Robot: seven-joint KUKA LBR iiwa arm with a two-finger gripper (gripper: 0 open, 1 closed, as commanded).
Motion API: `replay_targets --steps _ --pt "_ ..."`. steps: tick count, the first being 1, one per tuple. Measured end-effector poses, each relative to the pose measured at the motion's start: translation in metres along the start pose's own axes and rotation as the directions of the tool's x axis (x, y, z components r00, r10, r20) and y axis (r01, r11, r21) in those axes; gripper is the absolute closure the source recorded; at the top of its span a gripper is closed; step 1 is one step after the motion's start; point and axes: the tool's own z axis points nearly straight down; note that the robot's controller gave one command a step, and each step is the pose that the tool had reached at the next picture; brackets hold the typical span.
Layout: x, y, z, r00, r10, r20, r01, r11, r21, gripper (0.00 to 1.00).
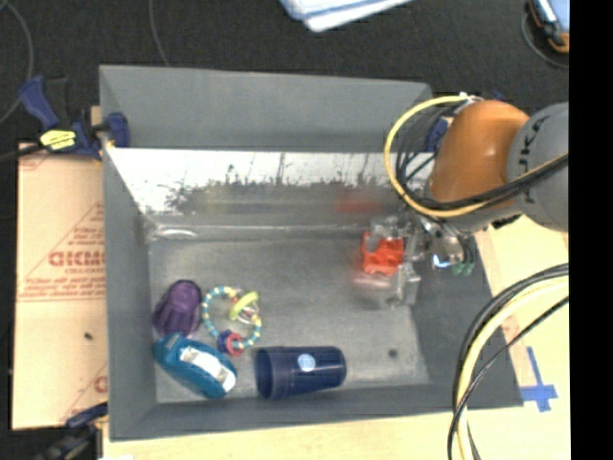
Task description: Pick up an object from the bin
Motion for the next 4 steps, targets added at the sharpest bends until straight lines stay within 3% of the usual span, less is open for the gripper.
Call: replay_targets --steps 1,2,3,4 --pt "0.006 -0.001 0.006 1.000 -0.017 0.002 0.017 1.000 0.000 0.00" --pt "0.001 -0.027 0.020 0.979 0.203 0.009 -0.203 0.979 -0.001 0.00" --pt "-0.019 -0.017 0.023 0.981 0.193 0.009 -0.193 0.981 0.001 0.00" --pt "-0.030 -0.026 0.039 0.991 0.133 0.022 -0.133 0.991 0.002 0.00"
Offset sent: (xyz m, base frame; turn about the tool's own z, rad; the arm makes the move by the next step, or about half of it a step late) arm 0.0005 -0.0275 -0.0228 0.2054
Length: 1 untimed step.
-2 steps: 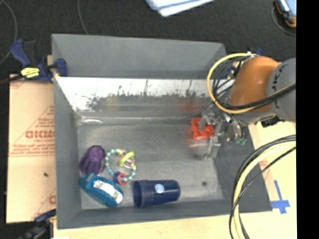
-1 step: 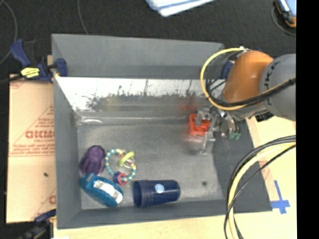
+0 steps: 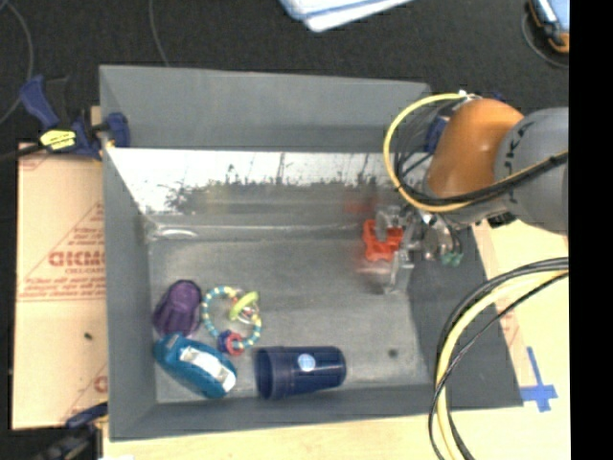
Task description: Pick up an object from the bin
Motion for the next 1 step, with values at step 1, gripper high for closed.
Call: replay_targets --steps 1 --pt "-0.0068 0.0002 -0.0015 0.968 0.252 0.012 -0.252 0.968 -0.005 1.00"
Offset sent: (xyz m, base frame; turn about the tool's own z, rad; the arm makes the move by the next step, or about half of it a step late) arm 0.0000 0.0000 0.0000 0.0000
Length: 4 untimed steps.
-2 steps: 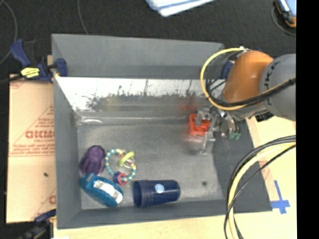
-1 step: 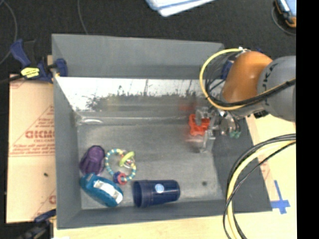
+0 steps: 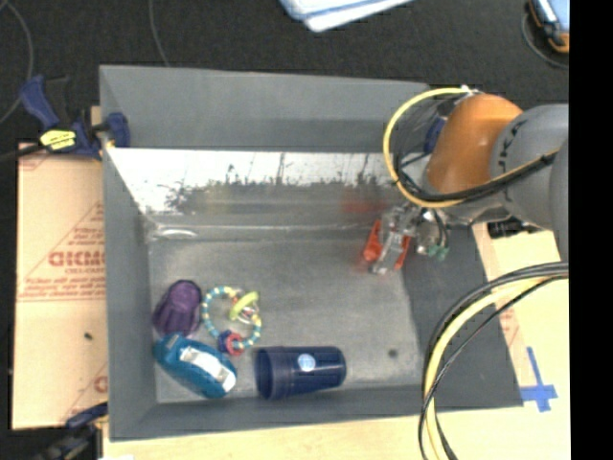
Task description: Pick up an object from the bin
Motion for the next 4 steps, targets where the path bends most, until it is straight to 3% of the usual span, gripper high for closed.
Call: replay_targets --steps 4 --pt "0.0000 -0.0001 0.0002 1.000 -0.009 -0.001 0.009 1.000 0.001 1.00"
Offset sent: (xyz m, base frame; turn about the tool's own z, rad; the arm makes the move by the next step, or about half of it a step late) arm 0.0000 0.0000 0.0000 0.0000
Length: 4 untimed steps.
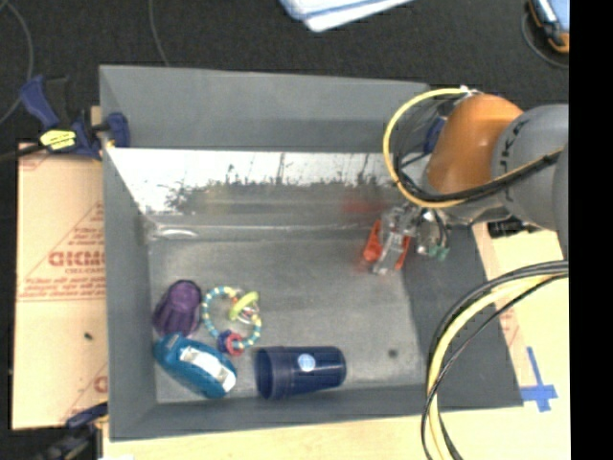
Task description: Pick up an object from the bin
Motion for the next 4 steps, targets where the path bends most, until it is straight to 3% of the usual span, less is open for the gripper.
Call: replay_targets --steps 1,2,3,4 --pt "0.004 -0.004 -0.033 0.999 0.045 0.012 -0.045 0.999 -0.001 1.00" --pt "-0.006 -0.005 -0.035 0.997 0.076 0.011 -0.076 0.997 -0.002 1.00" --pt "-0.003 -0.004 -0.017 0.996 0.090 0.014 -0.090 0.996 -0.005 1.00" --pt "-0.012 -0.005 -0.062 0.996 0.090 0.021 -0.090 0.996 -0.003 1.00"
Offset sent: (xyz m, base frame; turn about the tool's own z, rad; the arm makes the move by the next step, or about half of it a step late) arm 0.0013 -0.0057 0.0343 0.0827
